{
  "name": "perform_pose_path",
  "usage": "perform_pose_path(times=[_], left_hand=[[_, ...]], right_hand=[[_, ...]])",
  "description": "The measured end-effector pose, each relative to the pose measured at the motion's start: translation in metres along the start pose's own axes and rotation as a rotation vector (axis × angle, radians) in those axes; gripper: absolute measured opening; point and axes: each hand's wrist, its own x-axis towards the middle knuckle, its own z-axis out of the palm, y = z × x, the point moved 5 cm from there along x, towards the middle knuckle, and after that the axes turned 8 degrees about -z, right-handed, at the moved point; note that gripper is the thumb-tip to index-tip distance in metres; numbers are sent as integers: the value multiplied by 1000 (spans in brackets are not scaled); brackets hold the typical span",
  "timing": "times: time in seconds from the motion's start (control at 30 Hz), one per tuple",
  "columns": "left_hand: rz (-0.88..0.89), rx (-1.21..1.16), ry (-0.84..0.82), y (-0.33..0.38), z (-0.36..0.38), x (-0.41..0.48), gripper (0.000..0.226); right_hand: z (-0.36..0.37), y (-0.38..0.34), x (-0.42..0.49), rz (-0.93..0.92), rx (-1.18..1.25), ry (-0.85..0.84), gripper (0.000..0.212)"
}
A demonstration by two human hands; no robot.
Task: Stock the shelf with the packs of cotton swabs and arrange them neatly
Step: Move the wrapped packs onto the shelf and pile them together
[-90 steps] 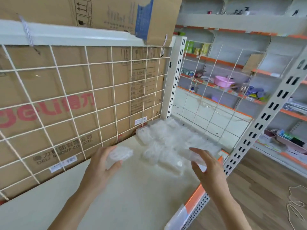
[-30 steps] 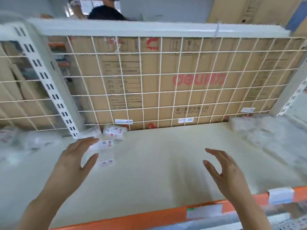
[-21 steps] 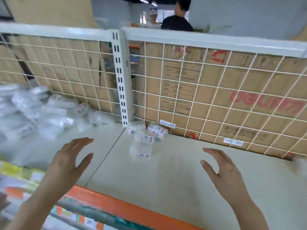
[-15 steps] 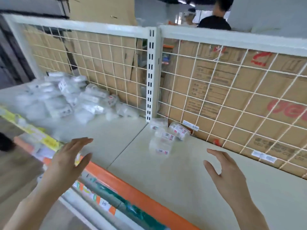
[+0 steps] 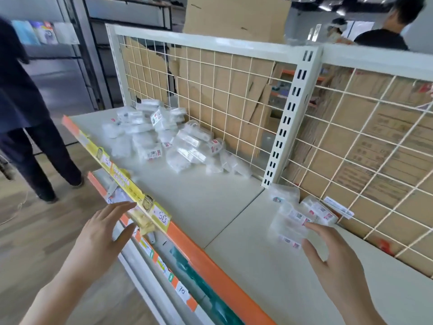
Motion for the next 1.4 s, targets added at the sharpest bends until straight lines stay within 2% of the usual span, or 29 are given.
perform_pose_path(times=[0.17,0.37,0.53,0.77,0.83,0.97,1.2,1.3,1.4], left_hand=[[52,14,-3,-14,7,67,31],[143,-46,-106,-23,24,167,36],[314,-18,-183,-8,54,249,61],[410,-13,-240,26,100,321,69],[409,15,-276,29,114,333,62],[481,37,-298,29,133,337,64],[509,-22,-274,29,140,341,28],[499,-91,-220,33,135,341,29],[530,-168,-161,33,123,333,36]], right_hand=[[29,-23,46,26,71,28,29],[78,-51,113,58,20,29,30],[137,-53,171,162,82,-140,41],[195,-47,217,285,-116,-274,56],[206,-49,220,319,-113,-298,56],[212,-51,218,334,-127,-272,55],[207,-52,210,340,-53,-139,53],[203,-50,206,447,88,-75,70],[192,-54,205,455,100,-59,71]])
